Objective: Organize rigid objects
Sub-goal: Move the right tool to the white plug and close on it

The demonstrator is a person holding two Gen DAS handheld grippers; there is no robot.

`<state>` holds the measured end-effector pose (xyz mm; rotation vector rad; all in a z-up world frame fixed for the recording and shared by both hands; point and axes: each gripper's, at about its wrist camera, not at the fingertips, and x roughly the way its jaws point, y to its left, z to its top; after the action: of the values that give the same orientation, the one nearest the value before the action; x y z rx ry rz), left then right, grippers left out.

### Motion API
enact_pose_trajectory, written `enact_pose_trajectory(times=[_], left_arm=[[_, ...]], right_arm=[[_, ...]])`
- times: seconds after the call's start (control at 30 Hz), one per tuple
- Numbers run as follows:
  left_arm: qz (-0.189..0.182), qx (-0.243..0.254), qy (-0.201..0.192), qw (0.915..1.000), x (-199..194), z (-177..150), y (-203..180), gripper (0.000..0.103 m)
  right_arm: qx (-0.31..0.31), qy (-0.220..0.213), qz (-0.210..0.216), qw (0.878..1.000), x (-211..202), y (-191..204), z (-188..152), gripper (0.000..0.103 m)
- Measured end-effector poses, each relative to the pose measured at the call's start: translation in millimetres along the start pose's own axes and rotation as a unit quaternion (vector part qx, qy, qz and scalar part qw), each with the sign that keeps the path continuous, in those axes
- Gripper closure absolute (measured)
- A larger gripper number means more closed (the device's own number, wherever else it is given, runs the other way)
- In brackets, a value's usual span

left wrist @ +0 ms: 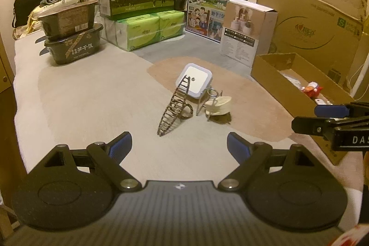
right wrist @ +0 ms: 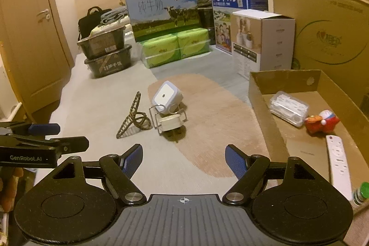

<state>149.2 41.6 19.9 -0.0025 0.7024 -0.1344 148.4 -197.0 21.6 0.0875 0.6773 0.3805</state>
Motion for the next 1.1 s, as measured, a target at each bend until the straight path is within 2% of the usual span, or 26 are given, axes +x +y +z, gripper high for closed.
enact_pose_trajectory(times=[0.6, 0.87, 1.1], left_arm=[[-0.022, 0.028, 0.019, 0.9992, 75, 19, 27, 0.020], [-0.034, 0.042, 0.024, 0.9983, 102, 23, 31, 0.022], [-0.046, 0.052, 0.027, 0.9972, 117, 23, 32, 0.022]], right_arm=[[-0.030, 0.020, 0.008, 0.999, 90, 2, 16, 0.026], [-0.051, 0.034, 0.013, 0.998, 128, 4, 23, 0.044], [-0.070, 0.046, 0.025, 0.996, 152, 5, 25, 0.051]])
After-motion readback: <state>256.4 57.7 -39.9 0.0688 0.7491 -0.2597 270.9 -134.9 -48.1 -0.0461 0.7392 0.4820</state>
